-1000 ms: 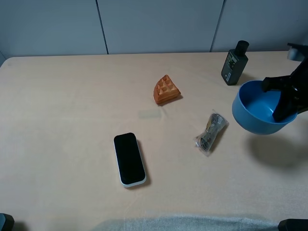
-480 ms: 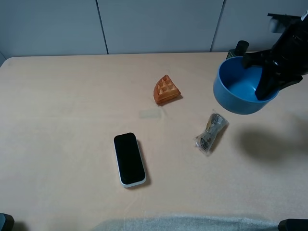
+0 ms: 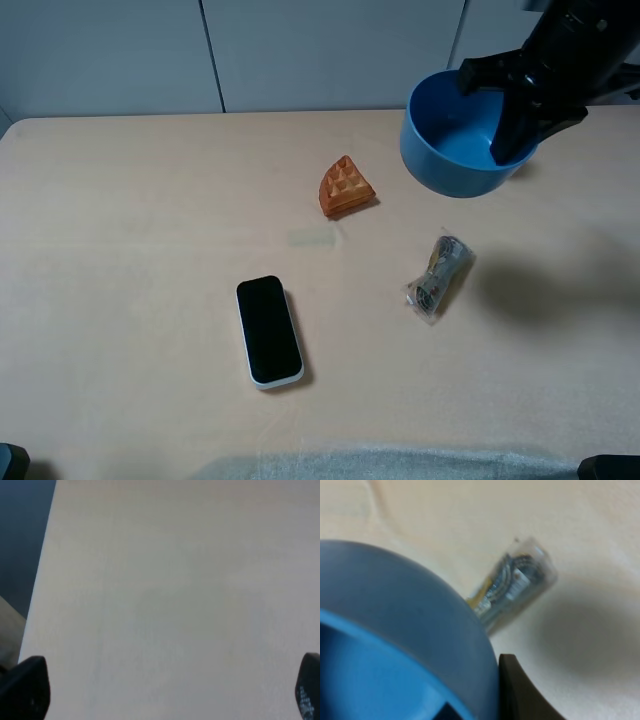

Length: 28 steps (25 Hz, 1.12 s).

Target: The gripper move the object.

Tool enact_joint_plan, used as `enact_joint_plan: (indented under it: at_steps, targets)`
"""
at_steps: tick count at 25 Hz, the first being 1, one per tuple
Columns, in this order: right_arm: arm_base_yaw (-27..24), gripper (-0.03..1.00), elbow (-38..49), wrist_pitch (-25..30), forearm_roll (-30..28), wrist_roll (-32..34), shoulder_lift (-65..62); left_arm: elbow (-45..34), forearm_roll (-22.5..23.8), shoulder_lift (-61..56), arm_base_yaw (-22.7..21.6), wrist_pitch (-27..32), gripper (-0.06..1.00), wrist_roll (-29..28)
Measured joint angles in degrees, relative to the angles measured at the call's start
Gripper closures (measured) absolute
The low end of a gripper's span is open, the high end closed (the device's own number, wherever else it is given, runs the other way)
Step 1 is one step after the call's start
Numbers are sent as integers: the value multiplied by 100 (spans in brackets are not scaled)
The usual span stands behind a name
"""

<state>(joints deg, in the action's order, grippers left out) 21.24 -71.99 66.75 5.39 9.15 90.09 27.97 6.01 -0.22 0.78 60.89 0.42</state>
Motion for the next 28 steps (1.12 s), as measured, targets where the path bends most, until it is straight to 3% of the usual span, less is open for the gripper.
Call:
enact_joint_plan:
  at_steps: [13,28]
  targets:
    - [998,98,-2061,267,-94,124,1575,0,0,0,0,0,-4,0]
    - [1457,98,-4045,286,-68,124,3160,0,5,0,0,0,-3,0]
